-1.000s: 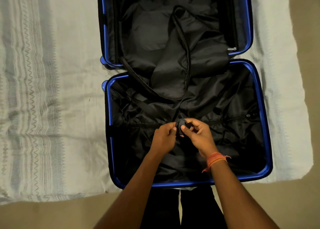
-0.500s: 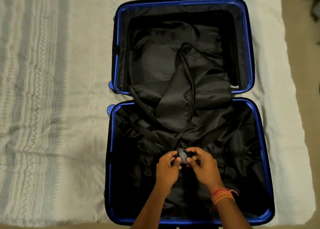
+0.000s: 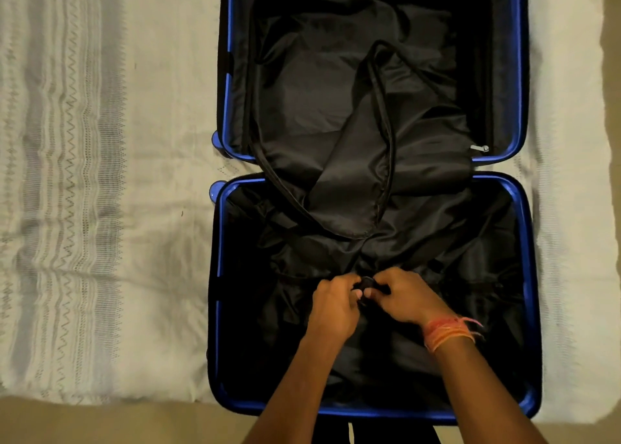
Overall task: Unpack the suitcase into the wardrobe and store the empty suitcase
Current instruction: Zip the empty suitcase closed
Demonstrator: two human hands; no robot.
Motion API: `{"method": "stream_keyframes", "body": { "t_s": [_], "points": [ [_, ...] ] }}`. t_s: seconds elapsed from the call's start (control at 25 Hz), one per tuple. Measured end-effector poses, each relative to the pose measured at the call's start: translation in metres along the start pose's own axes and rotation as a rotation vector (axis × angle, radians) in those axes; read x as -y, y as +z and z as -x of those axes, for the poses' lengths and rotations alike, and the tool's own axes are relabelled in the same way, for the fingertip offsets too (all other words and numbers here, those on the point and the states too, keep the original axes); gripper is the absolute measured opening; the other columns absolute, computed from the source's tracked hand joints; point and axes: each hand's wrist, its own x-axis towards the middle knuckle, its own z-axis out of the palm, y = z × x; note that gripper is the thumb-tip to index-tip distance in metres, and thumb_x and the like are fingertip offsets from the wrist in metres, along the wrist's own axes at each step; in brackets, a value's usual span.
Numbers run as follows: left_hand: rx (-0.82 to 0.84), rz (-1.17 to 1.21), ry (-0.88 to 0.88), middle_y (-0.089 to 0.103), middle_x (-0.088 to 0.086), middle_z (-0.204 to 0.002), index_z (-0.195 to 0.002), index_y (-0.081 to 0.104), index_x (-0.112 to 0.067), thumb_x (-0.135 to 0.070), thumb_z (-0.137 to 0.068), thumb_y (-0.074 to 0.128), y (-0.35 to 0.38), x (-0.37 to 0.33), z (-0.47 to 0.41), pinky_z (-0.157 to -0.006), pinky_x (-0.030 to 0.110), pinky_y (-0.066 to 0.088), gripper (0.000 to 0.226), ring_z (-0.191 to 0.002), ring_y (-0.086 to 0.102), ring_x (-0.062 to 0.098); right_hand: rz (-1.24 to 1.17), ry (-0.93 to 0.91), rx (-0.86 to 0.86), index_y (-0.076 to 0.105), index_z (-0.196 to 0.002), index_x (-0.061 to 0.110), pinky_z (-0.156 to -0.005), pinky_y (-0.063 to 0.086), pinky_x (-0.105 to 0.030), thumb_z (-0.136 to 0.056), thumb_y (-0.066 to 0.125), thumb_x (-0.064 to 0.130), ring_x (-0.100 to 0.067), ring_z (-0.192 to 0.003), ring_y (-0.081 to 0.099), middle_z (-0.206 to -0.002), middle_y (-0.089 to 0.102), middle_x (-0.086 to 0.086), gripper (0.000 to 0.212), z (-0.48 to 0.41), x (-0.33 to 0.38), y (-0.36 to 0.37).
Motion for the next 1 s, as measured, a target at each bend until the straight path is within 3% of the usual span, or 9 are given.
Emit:
{"method": "stream_keyframes", "body": {
  "t_s": [0.08, 0.16, 0.24, 0.36, 0.44, 0.52, 0.64, 0.8, 1.0],
  "points": [
    [0.039, 0.001, -0.002, 0.066, 0.012, -0.099, -0.117, 0.063, -0.016, -0.016, -0.096, 0.053, -0.003, -0.001, -0.003, -0.078, 0.035, 0.053, 0.023, -0.09, 0.063, 0.025, -0.306, -0.045, -0.056, 0.067, -0.082, 0.035, -0.078, 0.048, -0.023, -0.088, 0.064, 0.011, -0.012, -0.088, 0.065, -0.087, 0.07, 0.006, 0.025, 0.011, -0.014, 0.002],
    [0.122, 0.047, 0.033, 0.067, 0.012, -0.102, -0.119, 0.062, -0.011, -0.012, -0.097, 0.051, -0.007, 0.005, -0.003, -0.082, 0.036, 0.054, 0.025, -0.091, 0.064, 0.024, -0.476, -0.051, -0.144, 0.071, -0.087, 0.035, -0.08, 0.053, -0.029, -0.082, 0.069, 0.001, -0.01, -0.079, 0.065, -0.081, 0.07, 0.001, 0.035, 0.019, -0.024, 0.007],
    [0.193, 0.051, 0.073, 0.066, 0.013, -0.113, -0.128, 0.057, -0.007, -0.012, -0.098, 0.048, -0.011, 0.008, -0.003, -0.088, 0.032, 0.051, 0.031, -0.1, 0.063, 0.025, -0.484, -0.047, -0.199, 0.071, -0.083, 0.037, -0.076, 0.055, -0.029, -0.078, 0.071, -0.003, -0.012, -0.071, 0.065, -0.073, 0.069, -0.001, 0.04, 0.016, -0.027, 0.016],
    [0.251, 0.028, 0.142, 0.067, 0.014, -0.113, -0.129, 0.057, -0.007, -0.01, -0.099, 0.046, -0.017, 0.01, -0.004, -0.085, 0.025, 0.049, 0.032, -0.103, 0.063, 0.024, -0.502, -0.082, -0.281, 0.074, -0.086, 0.029, -0.079, 0.054, -0.019, -0.077, 0.061, -0.013, -0.009, -0.082, 0.068, -0.081, 0.072, 0.006, 0.045, 0.003, -0.014, 0.016],
    [0.223, 0.012, 0.165, 0.068, 0.013, -0.108, -0.128, 0.059, -0.008, -0.008, -0.098, 0.045, -0.018, 0.012, -0.005, -0.078, 0.02, 0.046, 0.033, -0.1, 0.063, 0.023, -0.42, -0.08, -0.218, 0.075, -0.097, 0.021, -0.079, 0.051, -0.01, -0.078, 0.054, -0.013, 0.003, -0.083, 0.065, -0.088, 0.072, 0.007, 0.044, 0.002, -0.006, 0.011],
    [0.18, 0.026, 0.175, 0.068, 0.015, -0.1, -0.123, 0.062, -0.007, -0.005, -0.097, 0.044, -0.016, 0.012, -0.004, -0.078, 0.025, 0.048, 0.031, -0.094, 0.063, 0.025, -0.342, -0.071, -0.082, 0.07, -0.111, 0.024, -0.069, 0.047, -0.006, -0.08, 0.055, -0.007, 0.012, -0.07, 0.06, -0.088, 0.07, 0.011, 0.046, 0.01, -0.009, 0.011],
    [0.137, 0.066, 0.143, 0.068, 0.013, -0.105, -0.127, 0.059, -0.01, -0.006, -0.097, 0.046, -0.008, 0.005, -0.002, -0.084, 0.024, 0.05, 0.033, -0.099, 0.064, 0.024, -0.32, -0.053, -0.08, 0.065, -0.114, 0.028, -0.079, 0.054, -0.02, -0.076, 0.075, 0.004, 0.001, -0.077, 0.065, -0.092, 0.071, 0.004, 0.046, 0.014, -0.02, 0.017],
    [0.151, 0.405, -0.098, 0.06, 0.003, -0.13, -0.135, 0.051, -0.015, -0.018, -0.096, 0.054, -0.007, 0.021, 0.005, -0.104, 0.029, 0.044, 0.04, -0.121, 0.055, 0.014, -0.738, -0.068, -0.159, 0.068, -0.088, 0.014, -0.067, 0.053, -0.033, -0.073, 0.074, -0.01, -0.019, -0.063, 0.067, -0.073, 0.071, -0.007, 0.029, 0.007, -0.016, 0.036],
    [0.205, 0.512, -0.071, 0.069, -0.004, -0.113, -0.123, 0.064, -0.019, -0.028, -0.1, 0.047, -0.009, 0.047, 0.019, -0.094, 0.034, 0.052, 0.03, -0.105, 0.065, 0.009, -1.113, -0.033, -0.215, 0.067, -0.084, 0.008, -0.066, 0.058, -0.032, -0.076, 0.066, -0.016, -0.023, -0.069, 0.07, -0.071, 0.071, -0.009, 0.025, 0.013, -0.008, 0.062]
  ]
}}
